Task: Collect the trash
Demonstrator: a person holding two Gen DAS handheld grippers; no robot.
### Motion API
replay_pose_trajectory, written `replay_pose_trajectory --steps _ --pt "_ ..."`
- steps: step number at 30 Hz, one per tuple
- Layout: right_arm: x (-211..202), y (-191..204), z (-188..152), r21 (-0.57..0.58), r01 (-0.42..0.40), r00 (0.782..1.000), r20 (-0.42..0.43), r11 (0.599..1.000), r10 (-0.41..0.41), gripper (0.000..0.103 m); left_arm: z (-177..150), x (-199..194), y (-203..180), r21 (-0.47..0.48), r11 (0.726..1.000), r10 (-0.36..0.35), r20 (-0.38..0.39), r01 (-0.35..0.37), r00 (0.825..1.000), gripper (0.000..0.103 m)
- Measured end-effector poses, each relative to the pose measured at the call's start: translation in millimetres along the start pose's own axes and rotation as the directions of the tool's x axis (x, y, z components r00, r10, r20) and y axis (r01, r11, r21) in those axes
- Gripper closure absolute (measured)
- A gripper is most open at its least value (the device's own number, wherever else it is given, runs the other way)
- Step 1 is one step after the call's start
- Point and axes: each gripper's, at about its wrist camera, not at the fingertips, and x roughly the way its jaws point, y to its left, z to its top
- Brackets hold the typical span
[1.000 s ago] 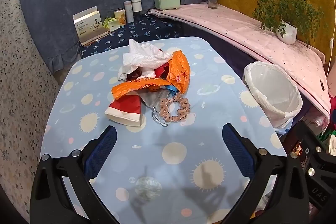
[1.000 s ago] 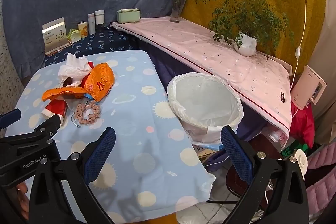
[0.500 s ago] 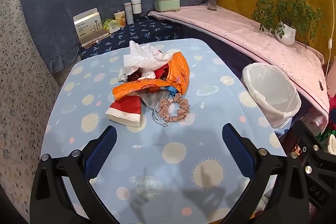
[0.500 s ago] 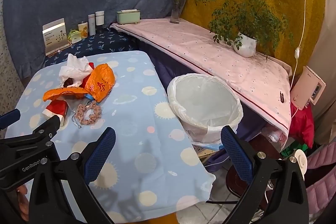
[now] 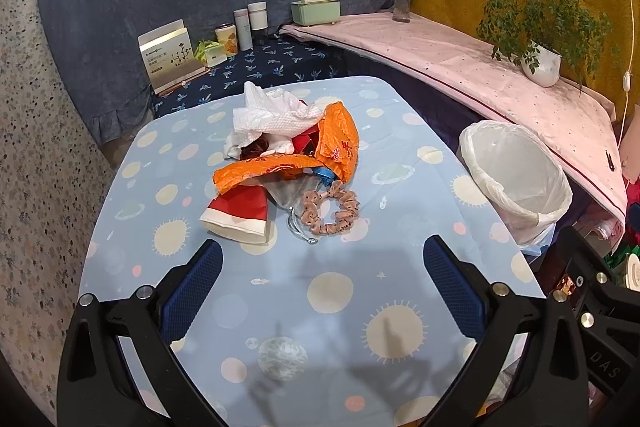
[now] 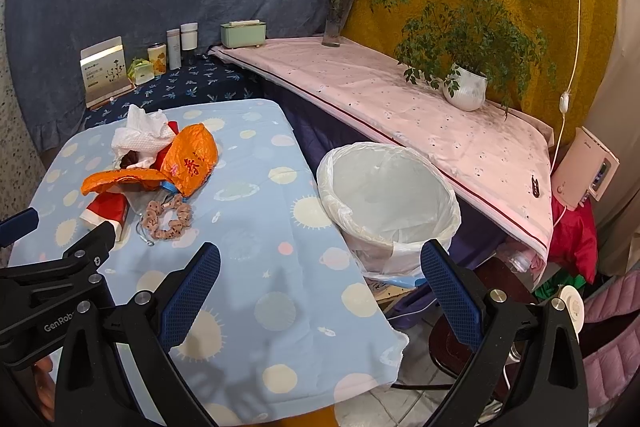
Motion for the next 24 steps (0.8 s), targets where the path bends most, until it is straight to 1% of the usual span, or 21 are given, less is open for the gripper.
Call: replay_pose_trajectory --steps 24 --pt "0.4 -7.2 2.4 0.014 0.006 1.000 0.001 1.000 -0.006 0.007 -3.0 -1.0 -5.7 0.017 1.000 -0.016 0.004 0.016 1.000 0.007"
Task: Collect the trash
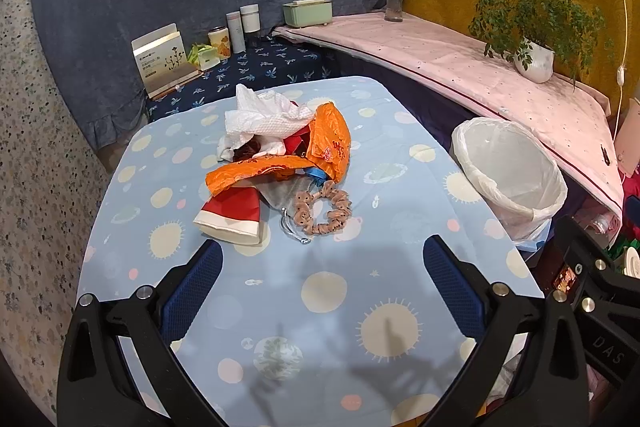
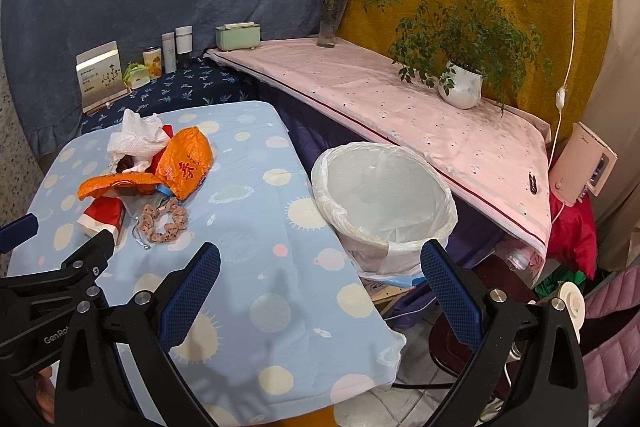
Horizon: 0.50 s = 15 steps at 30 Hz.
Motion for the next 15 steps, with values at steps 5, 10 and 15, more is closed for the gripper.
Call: replay_pose_trajectory --steps 5,10,15 --pt "1.2 -1.2 0.0 0.006 0.002 1.000 0.001 1.000 -0.002 0.007 0.9 -0.6 0.3 0.001 1.000 0.000 0.002 0.000 1.000 0.007" --pt "1.5 -1.7 0.1 0.007 0.002 1.000 0.000 1.000 -0.002 0.007 3.2 -1.3 -1.1 0.007 1.000 0.001 0.008 -0.001 1.000 0.007" --pt "1.6 -1.7 -0.1 0.011 0.005 1.000 0.002 1.000 -0.006 0.007 3.2 -1.6 -1.4 0.007 1.000 0.001 0.010 -0.001 1.000 0.008"
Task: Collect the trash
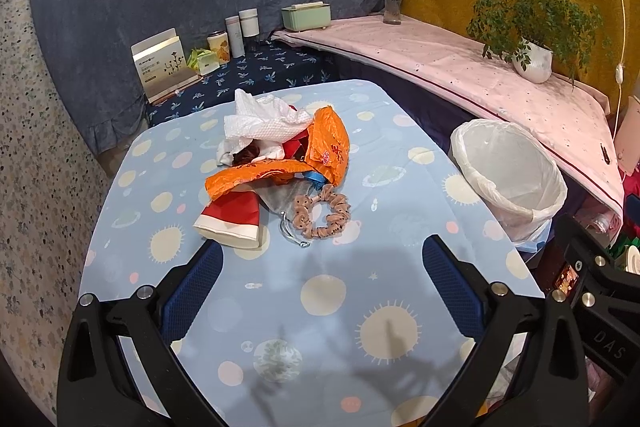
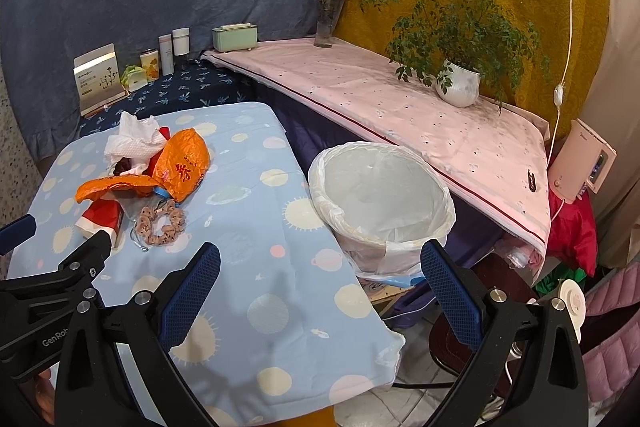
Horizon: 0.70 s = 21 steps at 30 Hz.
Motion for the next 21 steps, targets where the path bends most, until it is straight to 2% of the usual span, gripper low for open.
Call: replay_pose_trajectory --steps 21 --pt "-1.1 -1.9 0.8 0.004 0.006 1.000 0.006 1.000 -0.006 0.007 2.9 -0.3 -2.0 0.004 1.000 -0.003 0.006 0.003 1.000 0.009"
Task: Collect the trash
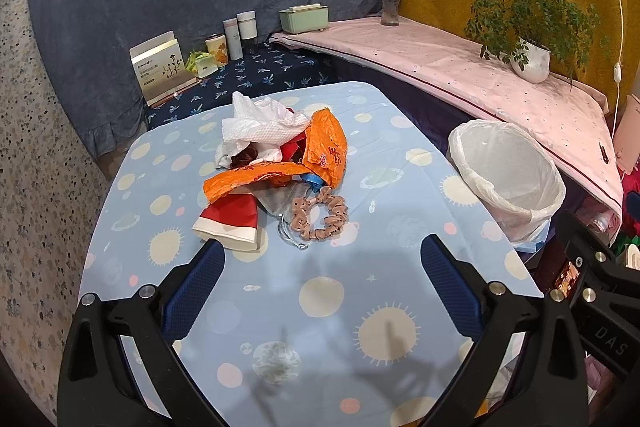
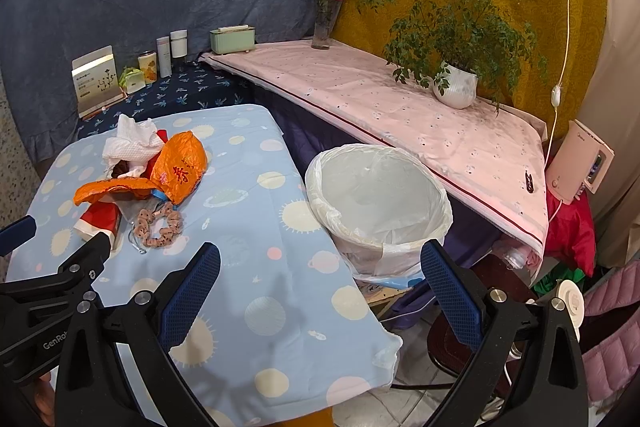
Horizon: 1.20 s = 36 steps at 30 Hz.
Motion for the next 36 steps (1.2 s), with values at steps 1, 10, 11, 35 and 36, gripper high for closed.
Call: replay_pose_trajectory --steps 1,10,11,35,36 --pt "0.0 0.1 -0.3 0.000 0.001 1.000 0.000 1.000 -0.001 0.007 -0.7 -0.2 -0.3 0.001 1.000 0.002 0.001 -0.002 1.000 0.010" --pt "0.0 -1.3 1.6 0.001 0.009 1.000 0.007 1.000 -0.009 0.007 -2.1 0.4 -0.2 0.000 1.000 0.000 0.000 0.000 1.000 0.012" --pt "0.0 -2.0 2.3 0.003 0.010 1.000 0.009 1.000 -0.010 0.007 -1.9 0.6 0.0 0.000 1.000 -0.002 0.001 0.002 1.000 0.012" --pt "33.8 32.2 4.3 0.000 -0.033 0.999 0.007 0.999 0.033 0.007 -8.9 56.2 61.9 -0.123 0.992 0.019 -0.060 -0.027 0.998 0.010" --pt "37.9 35.9 4.8 -0.002 -0.038 0.999 0.008 0.999 0.038 0.007 -9.2 61.9 68.4 -0.138 0.990 0.023 -0.068 -0.033 0.997 0.010"
